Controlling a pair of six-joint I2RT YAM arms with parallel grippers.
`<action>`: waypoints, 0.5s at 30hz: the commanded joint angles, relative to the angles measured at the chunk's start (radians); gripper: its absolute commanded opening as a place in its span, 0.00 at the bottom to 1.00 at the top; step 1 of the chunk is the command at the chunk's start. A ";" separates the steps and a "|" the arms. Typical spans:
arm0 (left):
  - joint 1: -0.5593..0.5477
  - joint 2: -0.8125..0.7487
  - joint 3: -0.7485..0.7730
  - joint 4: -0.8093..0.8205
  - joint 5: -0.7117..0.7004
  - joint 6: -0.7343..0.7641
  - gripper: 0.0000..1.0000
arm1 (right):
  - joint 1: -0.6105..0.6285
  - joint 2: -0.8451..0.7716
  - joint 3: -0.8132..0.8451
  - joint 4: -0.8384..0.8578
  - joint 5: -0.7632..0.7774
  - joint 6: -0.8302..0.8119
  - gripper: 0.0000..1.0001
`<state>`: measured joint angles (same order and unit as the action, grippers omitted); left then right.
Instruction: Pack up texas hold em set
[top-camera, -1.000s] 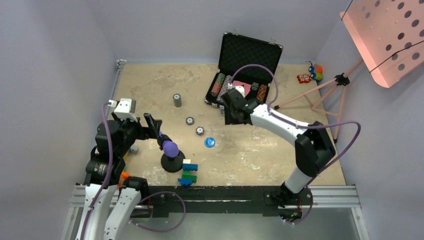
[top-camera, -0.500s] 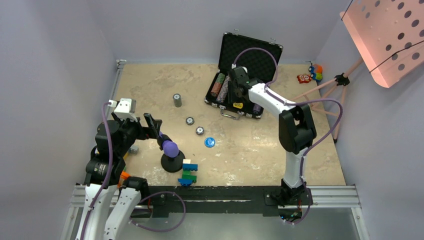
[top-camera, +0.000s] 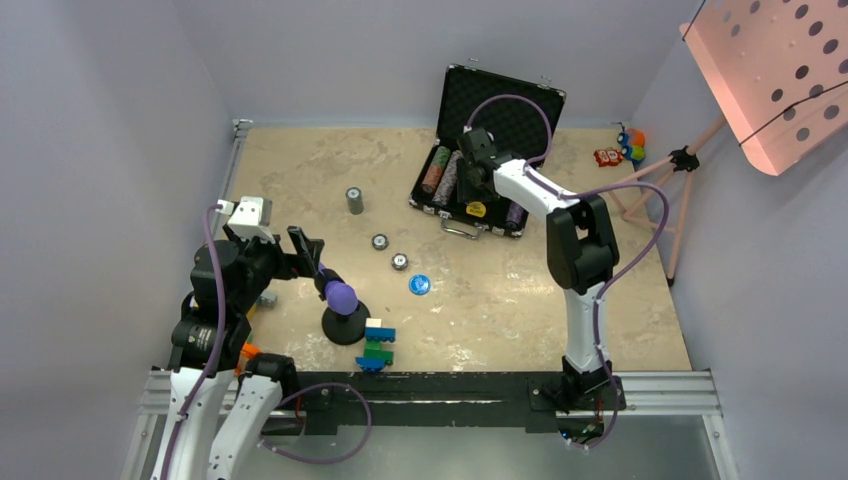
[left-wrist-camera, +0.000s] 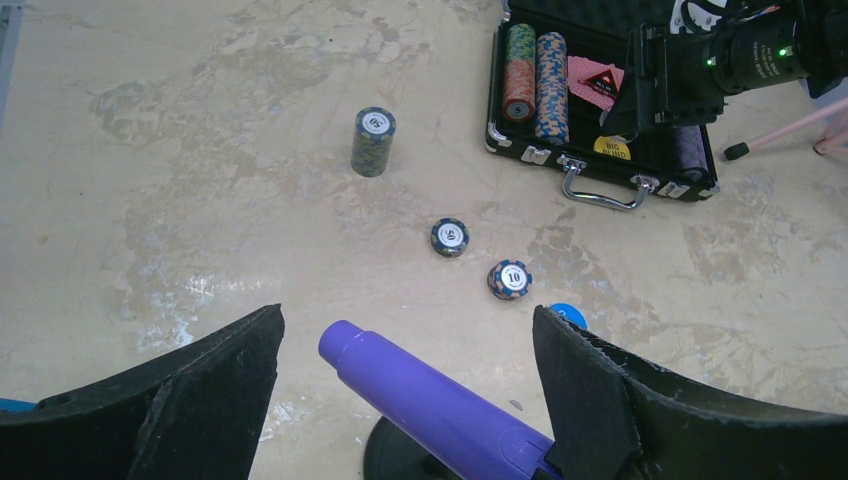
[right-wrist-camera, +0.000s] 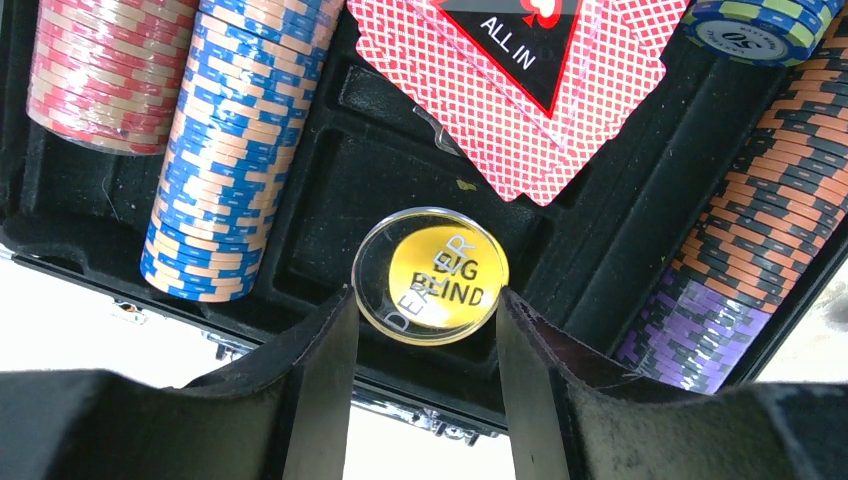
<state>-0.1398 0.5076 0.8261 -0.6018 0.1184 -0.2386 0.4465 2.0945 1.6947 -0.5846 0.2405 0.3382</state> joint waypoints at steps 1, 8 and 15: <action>-0.006 0.003 -0.001 0.021 0.000 0.021 0.98 | -0.003 0.003 0.049 -0.015 -0.016 -0.016 0.45; -0.005 0.003 -0.001 0.020 0.002 0.021 0.97 | -0.003 0.023 0.062 -0.028 -0.026 -0.018 0.52; -0.005 0.003 0.000 0.021 0.003 0.021 0.98 | -0.003 0.030 0.073 -0.034 -0.029 -0.023 0.70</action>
<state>-0.1398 0.5076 0.8261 -0.6018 0.1184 -0.2382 0.4458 2.1185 1.7256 -0.6125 0.2169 0.3279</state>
